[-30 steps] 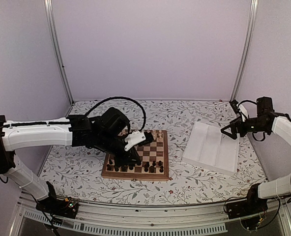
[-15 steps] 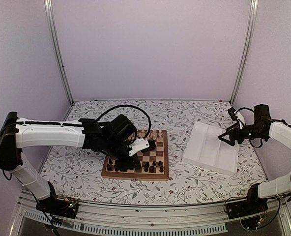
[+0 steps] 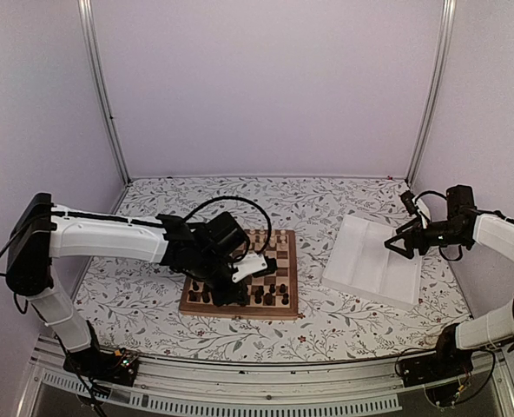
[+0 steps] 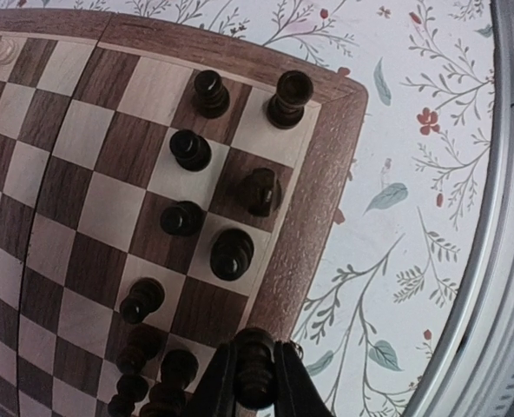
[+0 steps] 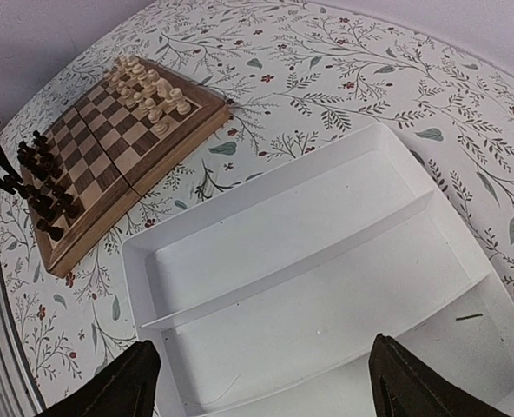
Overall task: Set up the chess pieces on the board
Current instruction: Place the chess piece on the chessboard.
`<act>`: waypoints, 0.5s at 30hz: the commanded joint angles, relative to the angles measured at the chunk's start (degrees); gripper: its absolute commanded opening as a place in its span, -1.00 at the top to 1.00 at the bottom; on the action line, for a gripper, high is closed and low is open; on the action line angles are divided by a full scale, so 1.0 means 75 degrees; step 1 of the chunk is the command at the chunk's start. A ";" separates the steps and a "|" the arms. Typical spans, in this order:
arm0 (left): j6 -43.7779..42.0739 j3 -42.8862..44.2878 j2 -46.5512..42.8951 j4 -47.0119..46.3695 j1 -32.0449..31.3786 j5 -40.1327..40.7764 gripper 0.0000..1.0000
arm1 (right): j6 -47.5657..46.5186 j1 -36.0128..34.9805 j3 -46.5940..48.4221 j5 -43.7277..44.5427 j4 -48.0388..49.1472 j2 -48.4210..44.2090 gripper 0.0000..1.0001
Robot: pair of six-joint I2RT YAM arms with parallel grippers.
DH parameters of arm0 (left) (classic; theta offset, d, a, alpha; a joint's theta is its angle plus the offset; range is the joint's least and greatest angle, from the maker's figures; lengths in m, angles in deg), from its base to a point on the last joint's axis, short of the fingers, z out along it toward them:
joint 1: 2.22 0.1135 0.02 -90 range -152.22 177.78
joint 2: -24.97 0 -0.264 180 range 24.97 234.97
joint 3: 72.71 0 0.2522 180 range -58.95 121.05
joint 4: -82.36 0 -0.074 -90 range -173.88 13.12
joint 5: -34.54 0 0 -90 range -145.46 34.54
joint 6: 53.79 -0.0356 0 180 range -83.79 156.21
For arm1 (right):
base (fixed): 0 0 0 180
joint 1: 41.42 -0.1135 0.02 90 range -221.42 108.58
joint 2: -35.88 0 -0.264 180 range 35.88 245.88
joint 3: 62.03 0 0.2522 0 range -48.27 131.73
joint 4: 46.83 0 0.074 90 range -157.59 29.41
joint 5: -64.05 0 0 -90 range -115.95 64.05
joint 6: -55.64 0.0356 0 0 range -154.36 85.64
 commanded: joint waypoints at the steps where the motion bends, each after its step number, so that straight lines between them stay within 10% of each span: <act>1: -0.0035 0.0164 0.0129 -0.0202 0.0159 0.0018 0.68 | -0.0098 0.0008 0.0213 -0.0193 -0.0088 0.0099 -0.73; 15: -0.0030 0.0044 0.0305 -0.0543 0.0405 -0.0183 0.65 | -0.0131 0.0010 0.0188 -0.0222 -0.0152 0.0111 -0.72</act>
